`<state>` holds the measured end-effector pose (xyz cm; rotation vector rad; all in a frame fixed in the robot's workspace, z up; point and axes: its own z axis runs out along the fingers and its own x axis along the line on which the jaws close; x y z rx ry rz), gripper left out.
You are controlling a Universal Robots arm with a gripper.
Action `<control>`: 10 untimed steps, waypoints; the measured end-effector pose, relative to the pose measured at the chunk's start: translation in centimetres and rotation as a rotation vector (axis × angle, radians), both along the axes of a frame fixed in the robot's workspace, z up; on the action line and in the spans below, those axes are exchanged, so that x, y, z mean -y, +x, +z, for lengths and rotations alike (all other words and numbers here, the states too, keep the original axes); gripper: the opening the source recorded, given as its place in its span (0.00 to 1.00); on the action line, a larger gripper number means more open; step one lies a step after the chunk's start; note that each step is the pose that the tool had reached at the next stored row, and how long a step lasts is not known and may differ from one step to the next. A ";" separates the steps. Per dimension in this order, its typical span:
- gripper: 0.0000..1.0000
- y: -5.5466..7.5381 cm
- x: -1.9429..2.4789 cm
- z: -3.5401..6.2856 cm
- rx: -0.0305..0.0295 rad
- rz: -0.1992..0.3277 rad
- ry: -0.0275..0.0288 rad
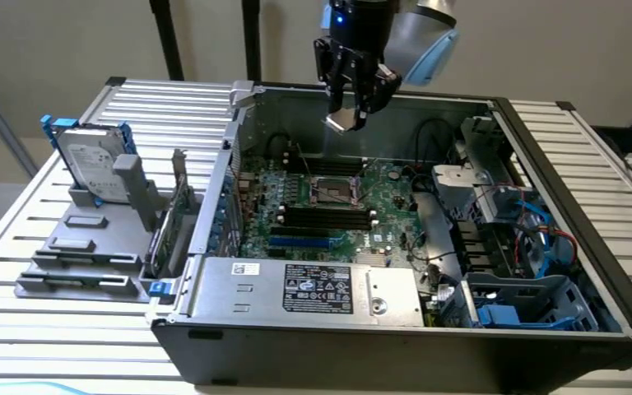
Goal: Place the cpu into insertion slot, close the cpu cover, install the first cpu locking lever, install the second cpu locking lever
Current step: 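Place the cpu into insertion slot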
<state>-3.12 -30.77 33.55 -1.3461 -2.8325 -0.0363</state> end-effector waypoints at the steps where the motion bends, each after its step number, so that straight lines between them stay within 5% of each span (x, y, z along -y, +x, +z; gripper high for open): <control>1: 0.54 0.0 0.00 -0.01 0.0000 -0.019 0.0000; 10: 0.54 0.0 0.00 -0.11 0.0000 -0.182 0.0000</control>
